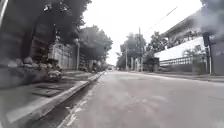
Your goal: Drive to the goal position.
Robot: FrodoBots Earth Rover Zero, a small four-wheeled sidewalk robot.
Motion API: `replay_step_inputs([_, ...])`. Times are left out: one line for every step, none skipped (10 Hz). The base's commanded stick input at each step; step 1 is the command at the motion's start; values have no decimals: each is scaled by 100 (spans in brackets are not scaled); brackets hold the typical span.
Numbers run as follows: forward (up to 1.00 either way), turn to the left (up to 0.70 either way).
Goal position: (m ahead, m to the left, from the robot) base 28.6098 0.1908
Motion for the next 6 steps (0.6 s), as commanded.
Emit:
replay_step_inputs([70, 0])
replay_step_inputs([70, 0])
replay_step_inputs([70, 0])
replay_step_inputs([70, 0])
replay_step_inputs([70, 0])
replay_step_inputs([70, 0])
